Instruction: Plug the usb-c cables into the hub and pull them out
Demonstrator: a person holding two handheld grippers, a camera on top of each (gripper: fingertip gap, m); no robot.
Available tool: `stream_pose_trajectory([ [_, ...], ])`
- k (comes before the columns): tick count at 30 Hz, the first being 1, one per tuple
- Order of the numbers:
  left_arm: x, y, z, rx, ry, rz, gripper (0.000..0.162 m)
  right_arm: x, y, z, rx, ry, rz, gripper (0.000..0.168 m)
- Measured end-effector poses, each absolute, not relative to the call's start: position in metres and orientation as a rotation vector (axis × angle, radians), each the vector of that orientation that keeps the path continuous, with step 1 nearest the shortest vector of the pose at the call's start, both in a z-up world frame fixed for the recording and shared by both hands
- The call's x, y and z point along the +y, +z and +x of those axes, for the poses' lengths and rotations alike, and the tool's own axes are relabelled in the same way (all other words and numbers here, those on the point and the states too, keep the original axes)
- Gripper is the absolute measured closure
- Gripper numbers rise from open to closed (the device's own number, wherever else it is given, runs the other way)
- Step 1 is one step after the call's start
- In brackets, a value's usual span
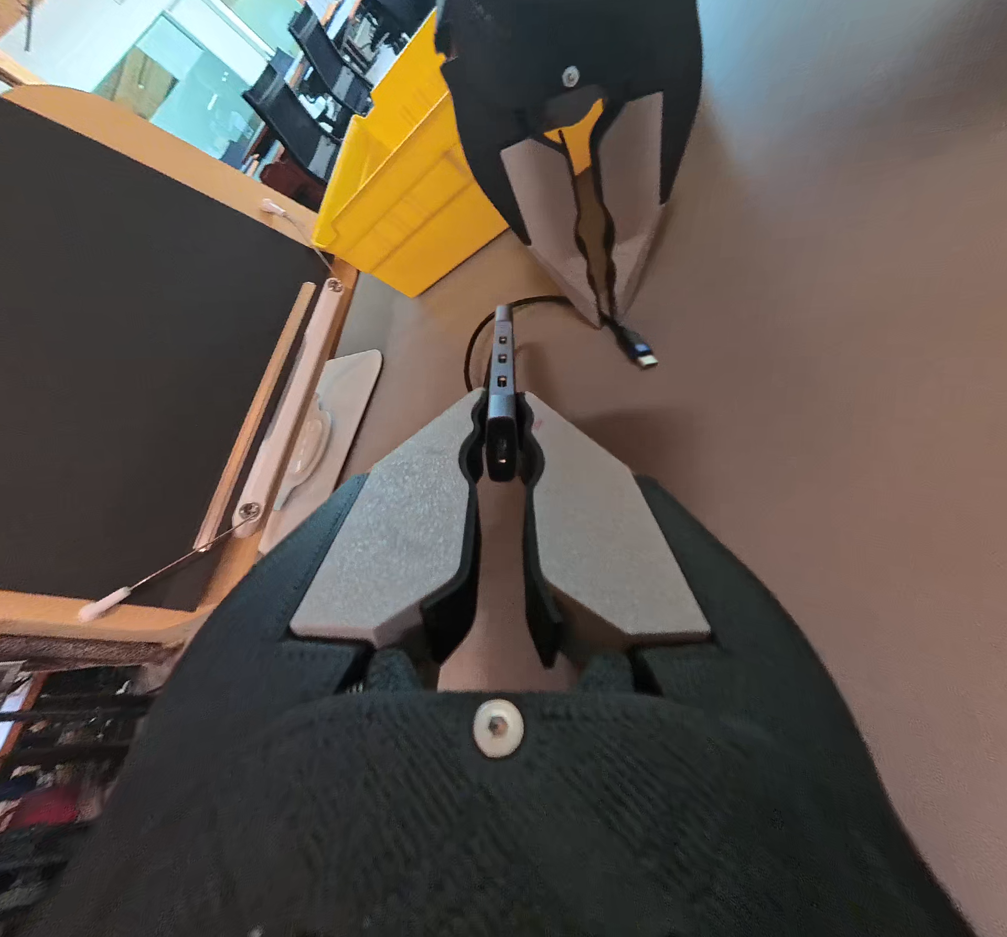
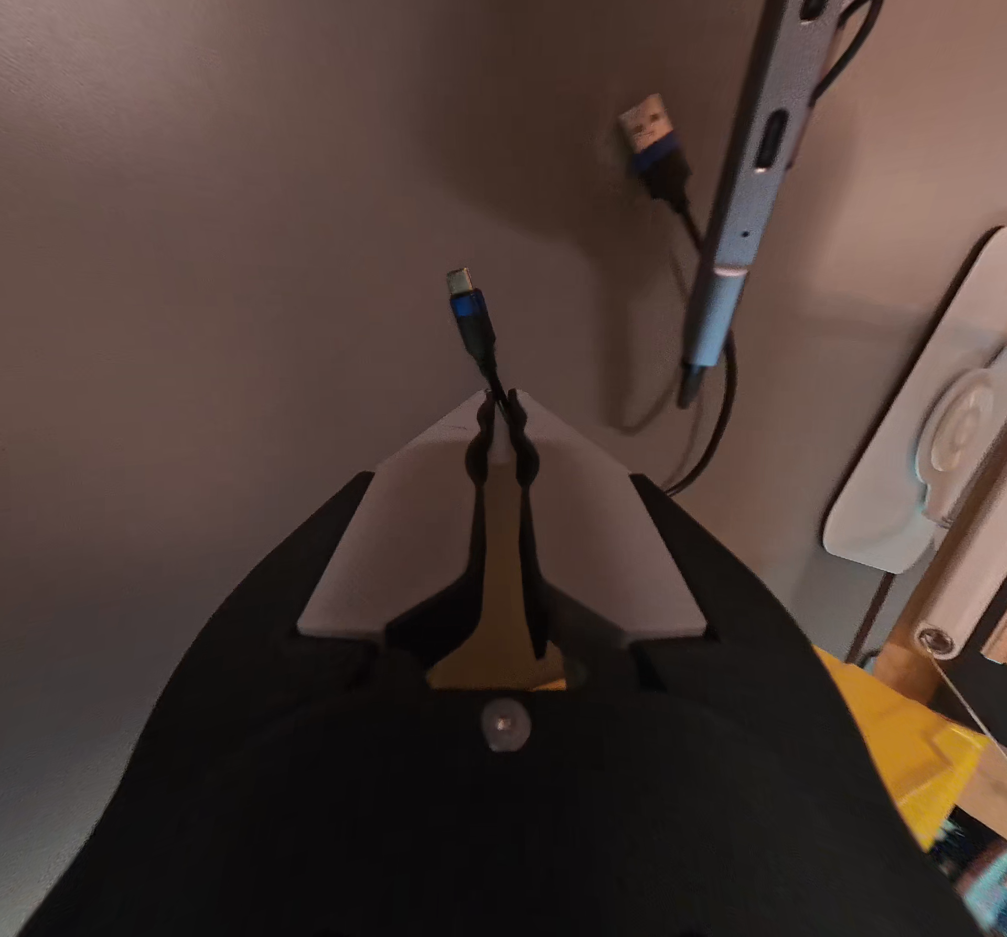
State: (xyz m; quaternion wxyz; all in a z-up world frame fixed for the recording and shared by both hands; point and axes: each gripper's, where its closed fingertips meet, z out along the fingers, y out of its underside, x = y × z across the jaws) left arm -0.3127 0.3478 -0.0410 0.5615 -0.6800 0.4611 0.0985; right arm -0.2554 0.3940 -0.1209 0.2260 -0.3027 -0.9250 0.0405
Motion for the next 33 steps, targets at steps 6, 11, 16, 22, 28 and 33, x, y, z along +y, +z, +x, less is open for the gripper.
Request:
stream_pose_trajectory([
  [6,0.359,-0.045,-0.33,1.119,0.529,-1.585,0.155,0.384,-0.1,-0.257,-2.487,0.34,-1.146,0.168],
  [11,0.366,-0.034,-0.328,1.088,0.682,-1.492,0.155,0.371,-0.067,-0.261,-2.275,0.639,-1.423,0.167],
  [16,0.375,-0.047,-0.327,1.188,0.919,-1.457,0.155,0.369,-0.073,-0.273,-2.049,0.956,-1.784,0.166],
  [22,0.366,-0.042,-0.327,1.082,0.634,-1.518,0.155,0.378,-0.116,-0.282,-1.979,1.034,-2.009,0.168],
  [28,0.347,0.036,-0.353,0.687,0.287,-1.402,0.155,0.392,-0.09,-0.269,-1.89,1.016,-1.926,0.168],
  [33,0.341,0.021,-0.328,0.781,0.033,-1.457,0.155,0.352,-0.057,-0.256,-2.017,1.083,-1.776,0.168],
])
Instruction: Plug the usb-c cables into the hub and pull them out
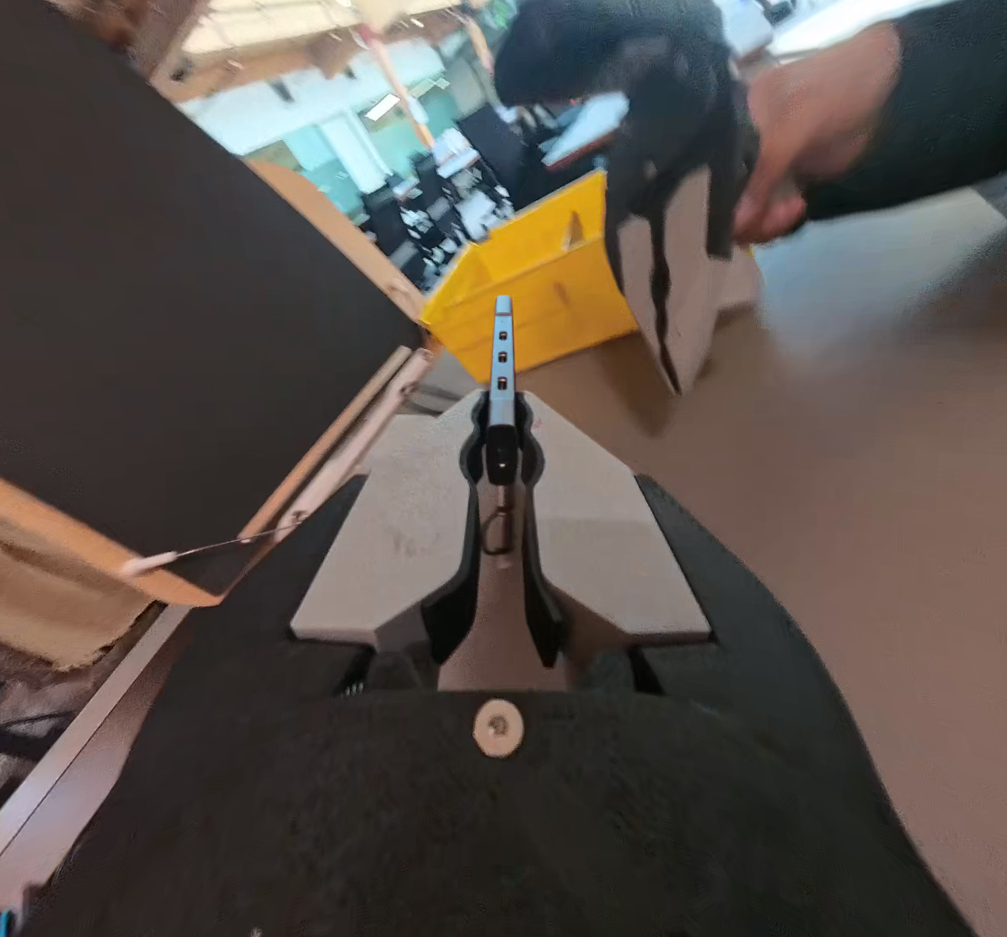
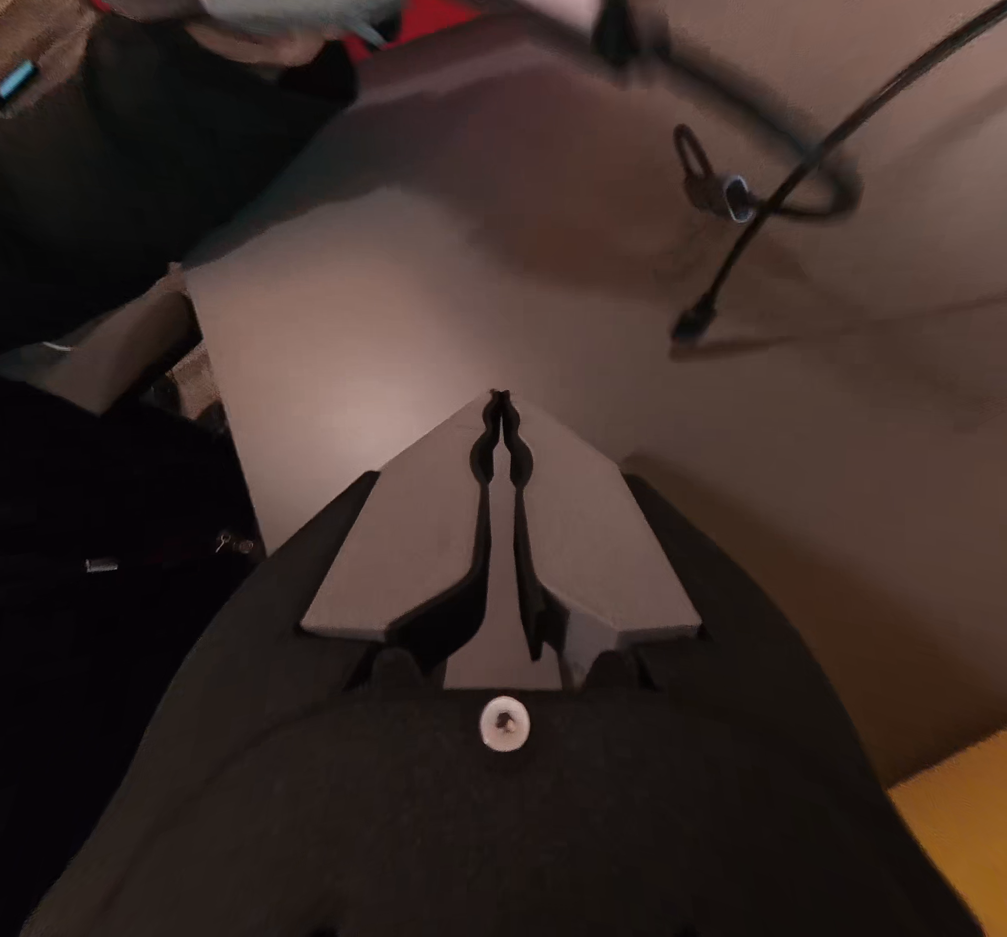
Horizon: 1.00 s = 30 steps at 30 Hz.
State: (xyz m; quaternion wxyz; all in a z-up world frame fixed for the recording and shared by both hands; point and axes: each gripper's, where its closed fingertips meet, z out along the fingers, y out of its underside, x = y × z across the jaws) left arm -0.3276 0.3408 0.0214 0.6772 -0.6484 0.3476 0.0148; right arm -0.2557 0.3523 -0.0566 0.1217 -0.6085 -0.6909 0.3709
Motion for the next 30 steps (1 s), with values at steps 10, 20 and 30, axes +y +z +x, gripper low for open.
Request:
stream_pose_trajectory([
  [10,0.311,-0.057,-0.296,1.238,-0.062,-1.701,0.155,0.415,-0.03,-0.251,-1.787,0.776,-1.802,0.168],
  [20,0.313,-0.067,-0.293,1.276,-0.031,-1.715,0.155,0.398,-0.089,-0.352,-1.755,0.799,-1.877,0.146],
  [30,0.315,-0.07,-0.295,1.281,0.001,-1.715,0.154,0.402,-0.105,-0.389,-1.753,0.904,-1.948,0.168],
])
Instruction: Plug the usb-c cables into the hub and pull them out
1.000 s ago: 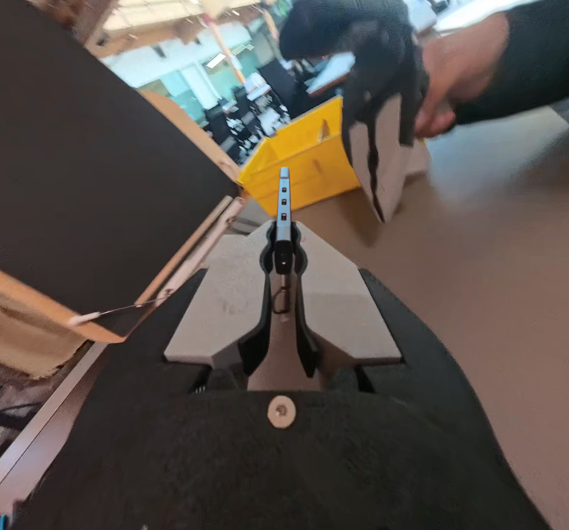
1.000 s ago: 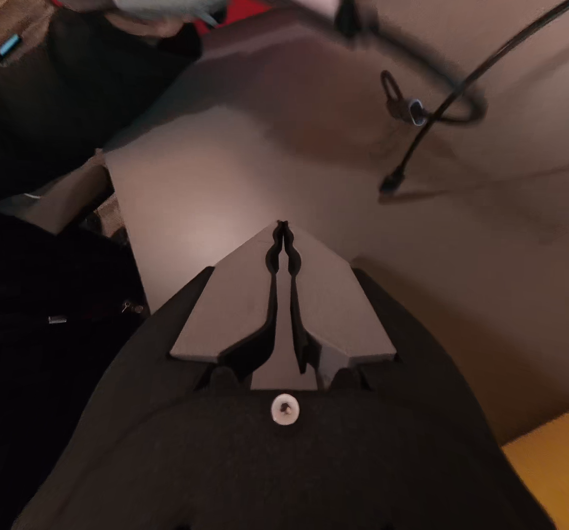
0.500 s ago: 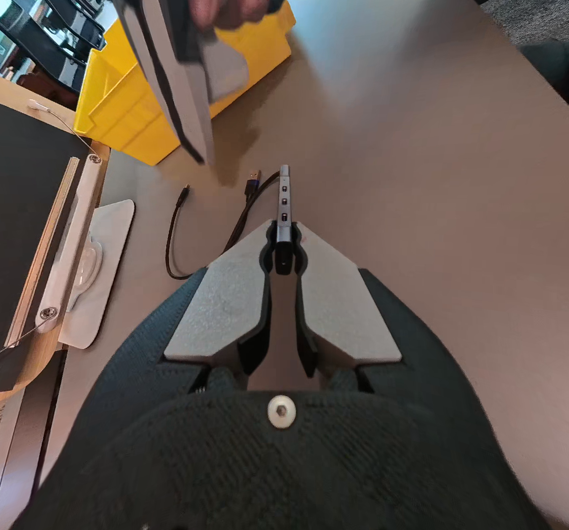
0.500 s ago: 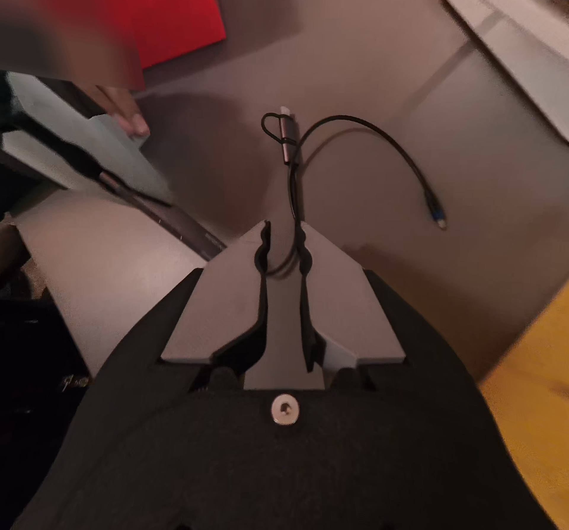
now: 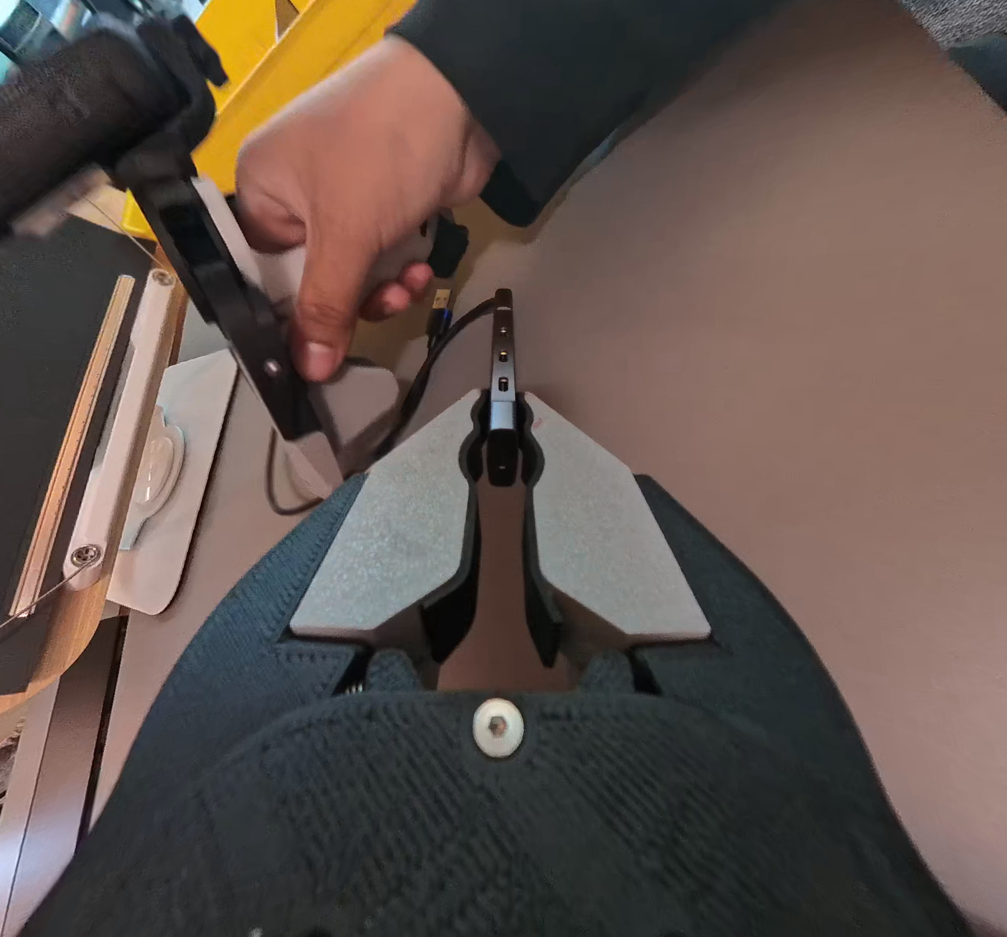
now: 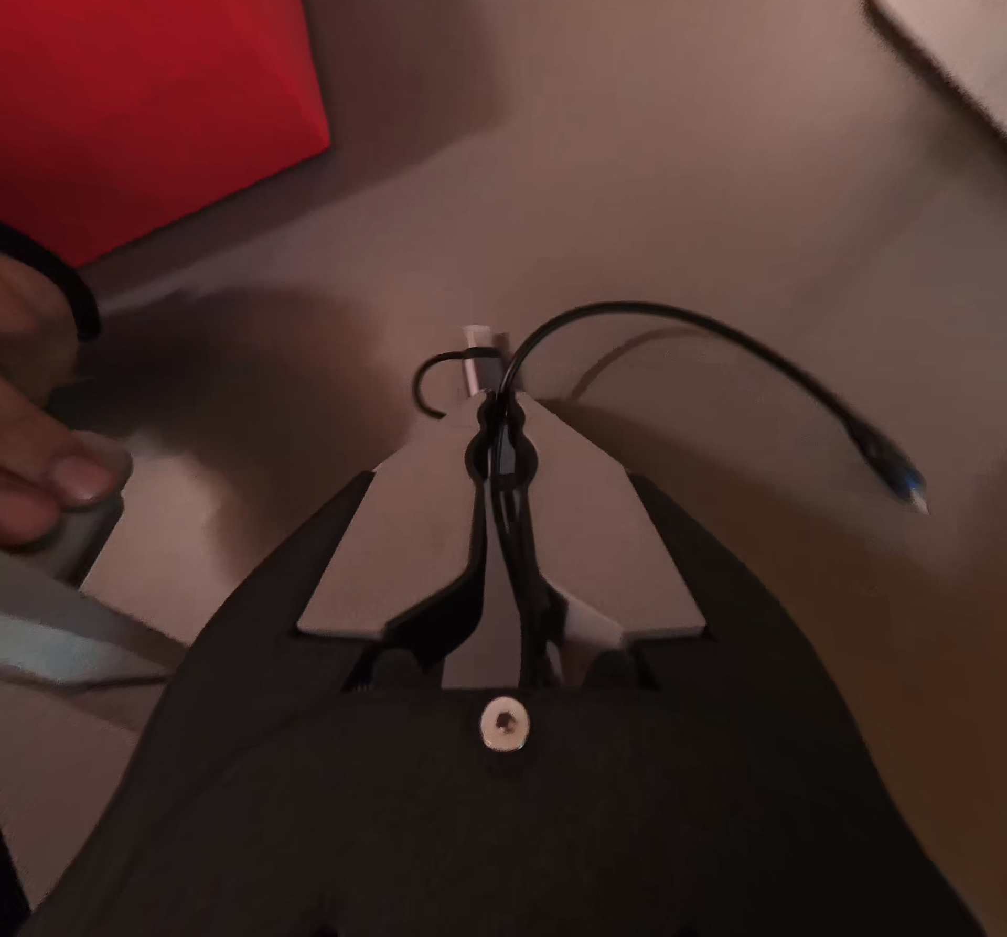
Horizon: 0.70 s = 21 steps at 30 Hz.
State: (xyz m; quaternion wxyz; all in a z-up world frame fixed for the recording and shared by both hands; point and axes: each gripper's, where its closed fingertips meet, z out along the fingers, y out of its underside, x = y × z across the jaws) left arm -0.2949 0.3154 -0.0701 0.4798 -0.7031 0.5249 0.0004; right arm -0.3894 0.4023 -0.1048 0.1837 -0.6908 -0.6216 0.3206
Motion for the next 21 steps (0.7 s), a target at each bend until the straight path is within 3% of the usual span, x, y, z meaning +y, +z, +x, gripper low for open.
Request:
stream_pose_trajectory([
  [5,0.322,-0.078,-0.309,1.252,0.057,-1.776,0.155,0.414,-0.023,-0.355,-1.678,0.884,-1.743,0.168],
  [11,0.334,-0.084,-0.326,1.184,0.128,-1.847,0.155,0.401,0.05,-0.322,-1.601,1.296,-1.671,0.168],
  [17,0.348,-0.075,-0.354,1.044,0.262,-1.88,0.155,0.397,0.052,-0.291,-1.656,1.311,-1.683,0.168],
  [21,0.36,-0.069,-0.378,0.947,0.42,-1.893,0.155,0.381,0.005,-0.269,-1.931,1.044,-1.655,0.168],
])
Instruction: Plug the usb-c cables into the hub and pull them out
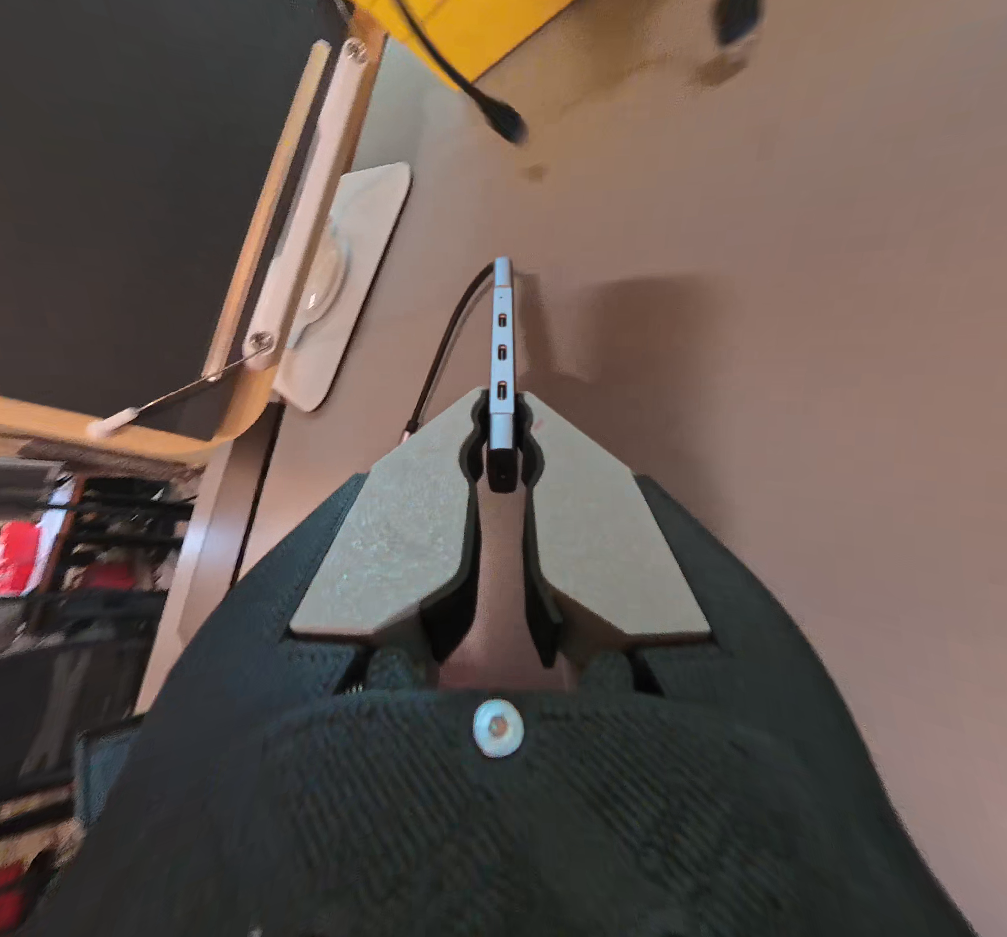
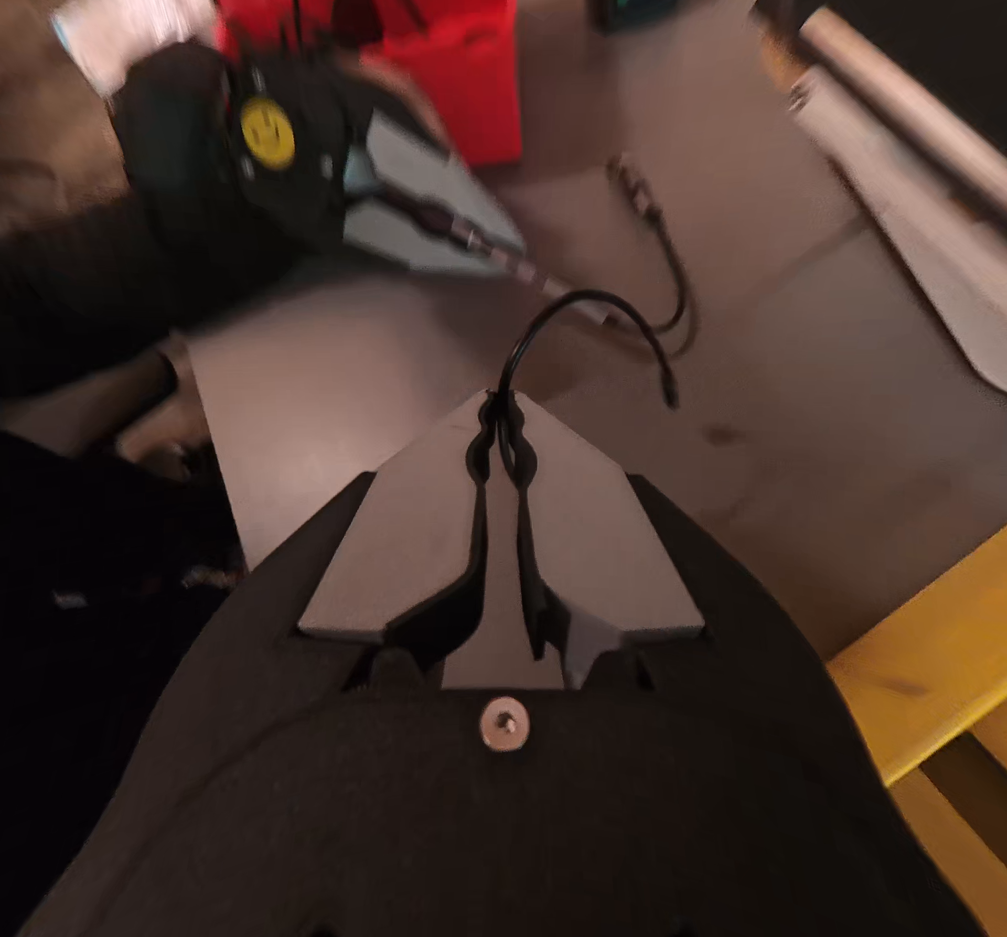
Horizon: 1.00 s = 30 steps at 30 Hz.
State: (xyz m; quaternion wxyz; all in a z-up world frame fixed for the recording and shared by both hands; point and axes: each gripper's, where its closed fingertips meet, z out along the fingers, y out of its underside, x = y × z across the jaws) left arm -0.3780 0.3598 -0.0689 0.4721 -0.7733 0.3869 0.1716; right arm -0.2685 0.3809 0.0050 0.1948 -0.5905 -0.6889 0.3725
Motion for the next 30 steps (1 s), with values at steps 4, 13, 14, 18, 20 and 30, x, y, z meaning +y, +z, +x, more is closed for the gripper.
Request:
stream_pose_trajectory([
  [4,0.366,-0.066,-0.392,0.909,0.565,-1.9,0.155,0.369,-0.052,-0.247,-2.177,0.74,-1.632,0.168],
  [13,0.367,-0.059,-0.392,0.894,0.601,-1.862,0.155,0.353,-0.103,-0.203,-2.32,0.439,-1.753,0.163],
  [14,0.368,-0.06,-0.392,0.897,0.601,-1.866,0.155,0.355,-0.096,-0.205,-2.259,0.475,-1.782,0.161],
  [18,0.368,-0.061,-0.388,0.915,0.6,-1.869,0.155,0.378,-0.087,-0.225,-1.914,0.588,-1.98,0.146],
  [20,0.368,-0.059,-0.388,0.906,0.603,-1.864,0.155,0.392,-0.098,-0.234,-1.808,0.561,-2.045,0.137],
  [30,0.37,-0.051,-0.402,0.749,0.569,-1.92,0.155,0.446,-0.118,-0.257,-1.496,0.548,-2.198,0.117],
])
